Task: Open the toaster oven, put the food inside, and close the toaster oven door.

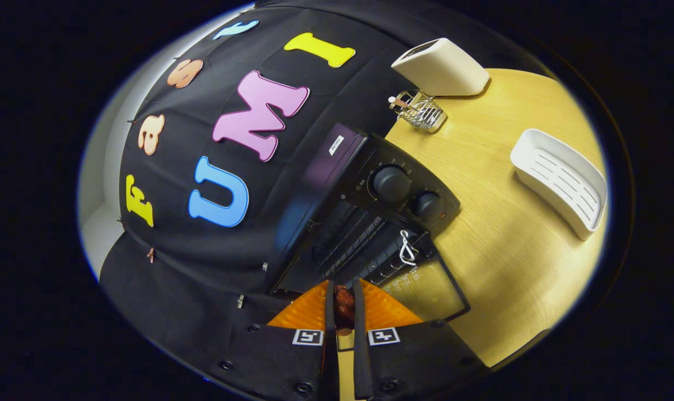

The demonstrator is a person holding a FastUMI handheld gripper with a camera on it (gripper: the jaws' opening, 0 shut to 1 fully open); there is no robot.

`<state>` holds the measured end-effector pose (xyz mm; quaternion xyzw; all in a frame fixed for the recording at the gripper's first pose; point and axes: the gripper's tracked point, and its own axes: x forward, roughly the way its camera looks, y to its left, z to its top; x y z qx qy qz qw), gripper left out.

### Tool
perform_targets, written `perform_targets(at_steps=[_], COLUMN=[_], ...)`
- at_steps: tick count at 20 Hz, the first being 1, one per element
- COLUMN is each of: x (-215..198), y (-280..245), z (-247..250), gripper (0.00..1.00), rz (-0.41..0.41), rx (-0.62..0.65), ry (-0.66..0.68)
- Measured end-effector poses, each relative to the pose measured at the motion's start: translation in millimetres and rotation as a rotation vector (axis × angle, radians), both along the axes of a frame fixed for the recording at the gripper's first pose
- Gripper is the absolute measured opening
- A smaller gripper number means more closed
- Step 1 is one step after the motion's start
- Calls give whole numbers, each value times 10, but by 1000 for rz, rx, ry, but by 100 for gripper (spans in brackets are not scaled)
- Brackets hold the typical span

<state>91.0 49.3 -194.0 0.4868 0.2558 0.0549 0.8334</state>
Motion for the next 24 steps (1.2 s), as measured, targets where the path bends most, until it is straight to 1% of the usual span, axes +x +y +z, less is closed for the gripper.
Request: perform_targets(at_steps=[3, 6, 8, 14, 18, 21, 24], x=[214, 426, 530, 703, 789, 819, 761], y=[78, 172, 194, 295, 332, 340, 363], z=[-103, -174, -244, -411, -385, -407, -478], gripper=[14, 14, 14, 14, 14, 17, 25], rz=[-72, -148, -202, -272, -271, -257, -189], rx=[-10, 27, 5, -80, -173, -250, -373], ry=[-34, -63, -81, -123, -161, -153, -143])
